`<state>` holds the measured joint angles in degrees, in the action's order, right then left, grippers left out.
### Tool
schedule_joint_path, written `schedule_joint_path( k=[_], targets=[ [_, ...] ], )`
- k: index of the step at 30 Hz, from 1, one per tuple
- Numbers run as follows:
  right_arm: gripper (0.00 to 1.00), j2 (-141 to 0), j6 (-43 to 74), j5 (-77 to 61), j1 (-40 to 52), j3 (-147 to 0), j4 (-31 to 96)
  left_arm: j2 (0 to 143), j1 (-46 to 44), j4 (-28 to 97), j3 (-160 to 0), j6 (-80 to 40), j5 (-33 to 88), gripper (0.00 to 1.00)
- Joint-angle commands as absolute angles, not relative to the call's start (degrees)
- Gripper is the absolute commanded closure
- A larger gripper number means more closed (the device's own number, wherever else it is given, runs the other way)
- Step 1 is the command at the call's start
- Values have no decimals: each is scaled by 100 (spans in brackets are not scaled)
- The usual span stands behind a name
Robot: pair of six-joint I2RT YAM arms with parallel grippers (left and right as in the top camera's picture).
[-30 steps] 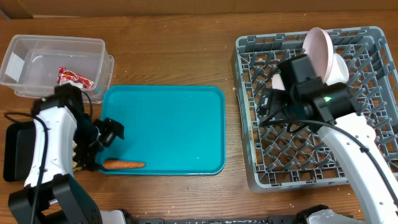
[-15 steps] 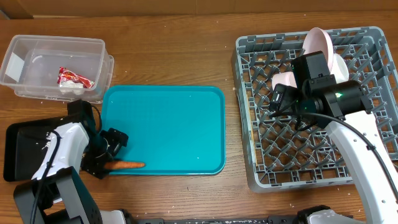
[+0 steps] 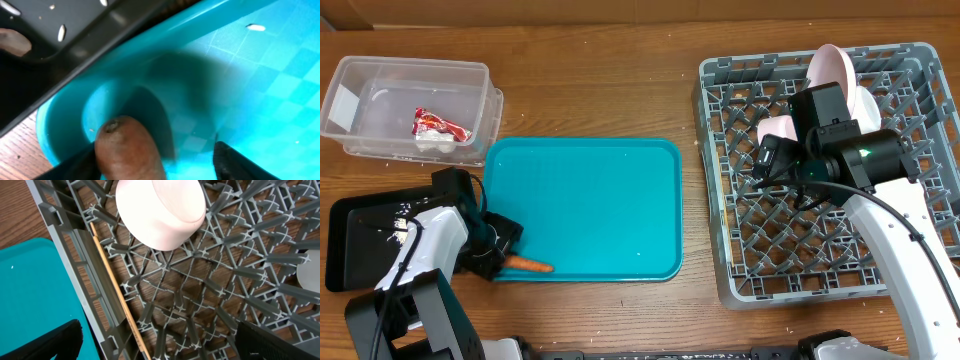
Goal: Sort waste into correct bins and load items into the dishwasher
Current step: 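Grasp the orange carrot on the teal tray with the left gripper, then lower the carrot onto the black tray and open the left gripper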
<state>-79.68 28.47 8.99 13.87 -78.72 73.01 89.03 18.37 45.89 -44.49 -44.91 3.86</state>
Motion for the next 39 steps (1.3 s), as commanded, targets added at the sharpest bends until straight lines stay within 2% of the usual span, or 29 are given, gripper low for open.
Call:
schedule_joint_path(
  k=[1, 8, 11, 14, 16, 24, 30, 39],
  targets=[
    [0, -7975, 2877, 937, 1363, -7985, 7273, 8903, 1796, 4539, -4397, -4480, 340, 45],
    [0, -7975, 2877, 939, 1363, -7985, 7266, 8903, 1798, 4403, -4399, -4185, 449, 57],
    [0, -7975, 2877, 939, 1363, -7985, 7266, 8901, 1798, 4331, -4429, -4023, 469, 75],
    [0, -7975, 2877, 939, 1363, -7985, 7262, 8901, 1798, 4320, -4491, -4023, 451, 78],
    [0, -7975, 2877, 939, 1363, -7985, 7258, 8901, 1798, 4320, -4550, -4023, 454, 88],
    [0, -7975, 2877, 939, 1363, -7985, 7260, 8901, 1798, 4678, -5330, -3444, 657, 95],
    [0, -7975, 2877, 939, 1363, -7985, 7262, 8901, 1887, 5448, -6484, -3321, 95, 96],
    [0, -7975, 2877, 939, 1363, -7985, 7277, 8914, 2856, 5640, -6862, -3341, -517, 96]
  ],
)
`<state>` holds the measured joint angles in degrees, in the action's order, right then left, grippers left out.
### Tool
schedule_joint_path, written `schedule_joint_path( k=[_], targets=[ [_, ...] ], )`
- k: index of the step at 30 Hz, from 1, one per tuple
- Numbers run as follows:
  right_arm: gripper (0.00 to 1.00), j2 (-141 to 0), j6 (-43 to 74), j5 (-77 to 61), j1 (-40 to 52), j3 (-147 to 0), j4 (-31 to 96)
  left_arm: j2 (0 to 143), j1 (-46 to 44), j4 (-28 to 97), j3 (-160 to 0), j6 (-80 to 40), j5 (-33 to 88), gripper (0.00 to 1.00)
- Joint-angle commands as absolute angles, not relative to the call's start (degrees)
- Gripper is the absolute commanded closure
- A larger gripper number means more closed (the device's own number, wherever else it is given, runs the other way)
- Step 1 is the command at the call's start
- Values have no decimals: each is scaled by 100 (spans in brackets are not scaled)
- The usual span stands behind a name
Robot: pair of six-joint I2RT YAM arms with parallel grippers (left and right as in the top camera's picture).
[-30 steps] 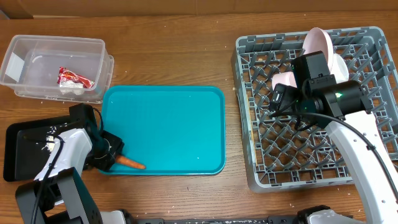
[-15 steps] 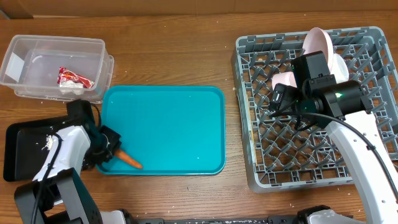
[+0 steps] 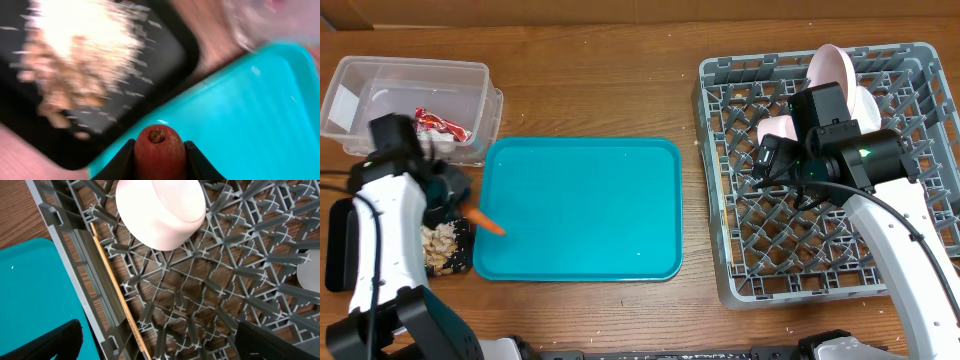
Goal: Sort waste into correct bins and load items into the dishwasher
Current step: 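Lower the carrot onto the black tray and open the left gripper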
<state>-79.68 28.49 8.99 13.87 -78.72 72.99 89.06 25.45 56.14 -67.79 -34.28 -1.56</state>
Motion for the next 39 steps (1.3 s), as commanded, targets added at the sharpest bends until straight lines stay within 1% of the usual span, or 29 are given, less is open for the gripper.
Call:
schedule_joint_path(
  k=[1, 7, 13, 15, 23, 24, 26, 27, 28, 29, 30, 32, 34, 35, 36, 39],
  targets=[
    [0, -7975, 2877, 939, 1363, -7985, 7277, 8917, 3017, 5636, -6862, -3343, -574, 96],
    [0, -7975, 2877, 939, 1363, -7985, 7277, 8958, 3701, 5607, -6862, -3520, -755, 96],
    [0, -7975, 2877, 937, 1363, -7985, 7284, 9216, 4056, 5487, -6862, -3647, -1133, 94],
    [0, -7975, 2877, 939, 1363, -7985, 7290, 9347, 4101, 5441, -6862, -3647, -1133, 91],
    [0, -7975, 2875, 939, 1363, -7985, 7349, 9957, 4112, 5332, -6862, -3754, -1076, 92],
    [0, -7975, 2877, 939, 1363, -7985, 7349, 10007, 4112, 5334, -6862, -3752, -1039, 89],
    [0, -7975, 2877, 939, 1363, -7985, 7347, 10051, 4112, 5358, -6862, -3745, -976, 73],
    [0, -7975, 2877, 939, 1363, -7985, 7347, 10051, 4112, 5363, -6862, -3734, -932, 69],
    [0, -7975, 2877, 939, 1363, -7985, 7345, 10051, 4112, 5363, -6862, -3726, -913, 67],
    [0, -7975, 2877, 939, 1363, -7985, 7343, 10049, 4112, 5363, -6862, -3728, -910, 64],
    [0, -7975, 2877, 941, 1363, -7985, 7343, 10049, 4112, 5363, -6862, -3728, -913, 55],
    [0, -7975, 2875, 941, 1363, -7985, 7345, 10049, 4112, 5367, -6864, -3726, -902, 42],
    [0, -7975, 2875, 939, 1363, -7985, 7347, 10049, 4112, 5378, -6866, -3726, -893, 31],
    [0, -7975, 2875, 939, 1363, -7985, 7347, 10049, 4112, 5400, -6875, -3726, -864, 27],
    [0, -7975, 2875, 939, 1363, -7985, 7347, 10049, 4112, 5443, -6904, -3723, -786, 25],
    [0, -7975, 2875, 939, 1363, -7985, 7345, 10020, 4097, 5631, -7135, -3485, -443, 23]
  ],
)
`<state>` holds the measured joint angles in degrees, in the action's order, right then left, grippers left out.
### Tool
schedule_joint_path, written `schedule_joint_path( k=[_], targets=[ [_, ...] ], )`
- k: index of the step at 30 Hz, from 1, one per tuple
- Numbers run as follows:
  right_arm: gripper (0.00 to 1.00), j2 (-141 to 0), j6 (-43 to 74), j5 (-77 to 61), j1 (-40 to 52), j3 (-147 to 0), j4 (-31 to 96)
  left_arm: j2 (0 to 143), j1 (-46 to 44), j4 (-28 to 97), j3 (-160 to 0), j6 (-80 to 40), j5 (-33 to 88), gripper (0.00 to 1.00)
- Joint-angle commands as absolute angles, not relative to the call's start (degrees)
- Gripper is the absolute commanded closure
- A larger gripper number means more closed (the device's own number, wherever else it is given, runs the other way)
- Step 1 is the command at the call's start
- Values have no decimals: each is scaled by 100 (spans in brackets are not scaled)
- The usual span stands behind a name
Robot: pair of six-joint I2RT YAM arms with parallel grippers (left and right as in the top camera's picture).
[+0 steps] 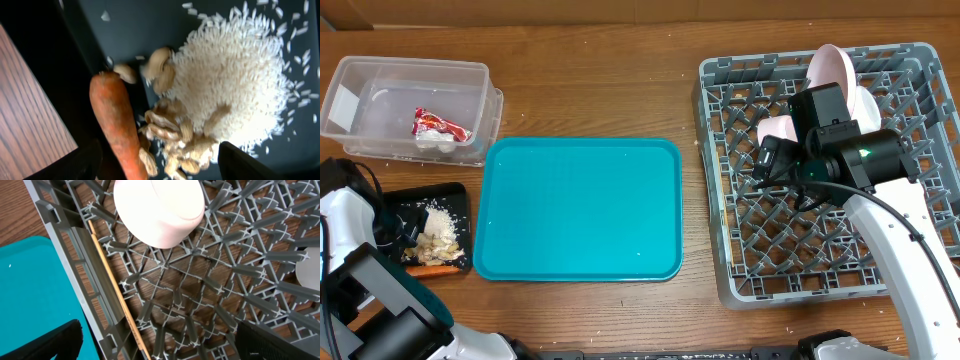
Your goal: Sort waste into correct bins and load items into the dishwasher
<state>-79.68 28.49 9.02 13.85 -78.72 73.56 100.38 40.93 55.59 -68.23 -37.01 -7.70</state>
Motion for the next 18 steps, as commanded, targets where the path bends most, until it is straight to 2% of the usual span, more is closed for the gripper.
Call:
schedule_joint_path(
  k=[1, 6, 10, 12, 15, 18],
  targets=[
    [0, -7975, 2875, 939, 1363, -7985, 7343, 9996, 4077, 5719, -7242, -3422, -384, 22],
    [0, -7975, 2744, 862, 1363, -7985, 7282, 9723, 3701, 6110, -7762, -3022, 123, 22],
    [0, -7975, 1990, 242, 1365, -7985, 6945, 9389, 3006, 6104, -7942, -2497, 578, 21],
    [0, -7977, 1568, -202, 1372, -7985, 6665, 9273, 2506, 6064, -8031, -1986, 801, 16],
    [0, -8009, 705, -987, 1376, -7988, 6222, 9249, 1745, 6261, -8193, -1151, 1164, 0],
    [0, -8138, 401, -1428, 1376, -7992, 6088, 9258, 1020, 6910, -8309, -768, 1157, 0]
  ],
)
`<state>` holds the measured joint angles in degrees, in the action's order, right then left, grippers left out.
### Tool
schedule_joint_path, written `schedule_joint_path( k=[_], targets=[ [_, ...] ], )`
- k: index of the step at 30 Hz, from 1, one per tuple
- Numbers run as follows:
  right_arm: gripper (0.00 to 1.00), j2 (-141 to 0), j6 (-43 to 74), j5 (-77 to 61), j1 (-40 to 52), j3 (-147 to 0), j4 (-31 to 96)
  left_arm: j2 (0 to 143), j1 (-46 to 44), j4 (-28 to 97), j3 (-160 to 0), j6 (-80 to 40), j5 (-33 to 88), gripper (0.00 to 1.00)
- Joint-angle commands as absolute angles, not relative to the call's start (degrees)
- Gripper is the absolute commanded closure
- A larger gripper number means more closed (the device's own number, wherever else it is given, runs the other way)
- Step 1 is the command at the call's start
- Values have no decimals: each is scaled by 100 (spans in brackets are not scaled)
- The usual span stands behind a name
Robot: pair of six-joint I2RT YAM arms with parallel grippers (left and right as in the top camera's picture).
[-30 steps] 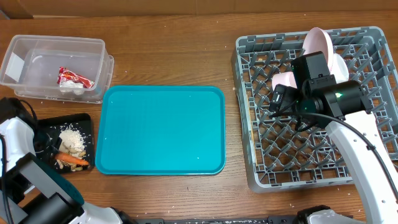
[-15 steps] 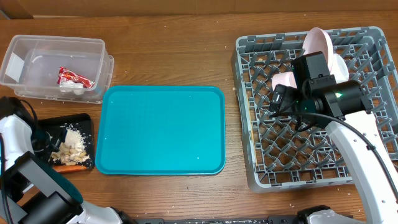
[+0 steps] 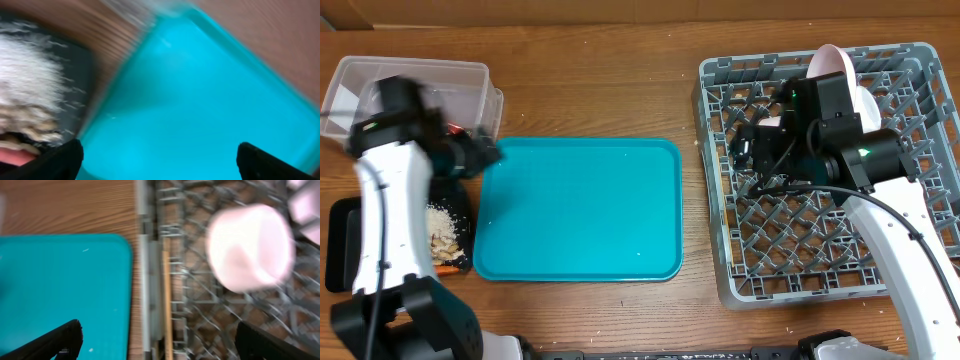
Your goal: Sort waste into correct bins and load items into the dishwasher
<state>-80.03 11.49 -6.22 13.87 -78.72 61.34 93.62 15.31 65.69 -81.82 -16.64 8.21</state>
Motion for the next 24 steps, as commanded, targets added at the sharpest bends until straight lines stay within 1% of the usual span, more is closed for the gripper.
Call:
schedule_joint_path(
  k=[1, 4, 8, 12, 15, 17, 21, 24],
  targets=[
    [0, -8195, 401, -1544, 1376, -7992, 6128, 9258, 825, 7157, -8324, -655, 1155, 0],
    [0, -8331, 434, -1721, 1374, -7992, 6451, 9258, 333, 8038, -8326, -532, 1026, 0],
    [0, -8370, 705, -1691, 1374, -7990, 7135, 9249, 38, 9032, -8324, -596, 926, 0],
    [0, -8357, 987, -1435, 1374, -7990, 7752, 9061, 19, 9343, -8221, -602, 978, 0],
    [0, -8267, 1079, -1192, 1374, -7972, 8132, 8624, 16, 9227, -7996, -602, 1125, 0],
    [0, -8079, 1144, -1122, 1374, -7859, 8121, 8125, 16, 8971, -7708, -652, 1212, 0],
    [0, -7251, 1365, -746, 1380, -7271, 7505, 6807, 16, 8117, -6960, -843, 1194, 0],
    [0, -6233, 1398, -685, 1380, -6536, 6781, 5682, 16, 7341, -6370, -928, 1070, 0]
  ],
)
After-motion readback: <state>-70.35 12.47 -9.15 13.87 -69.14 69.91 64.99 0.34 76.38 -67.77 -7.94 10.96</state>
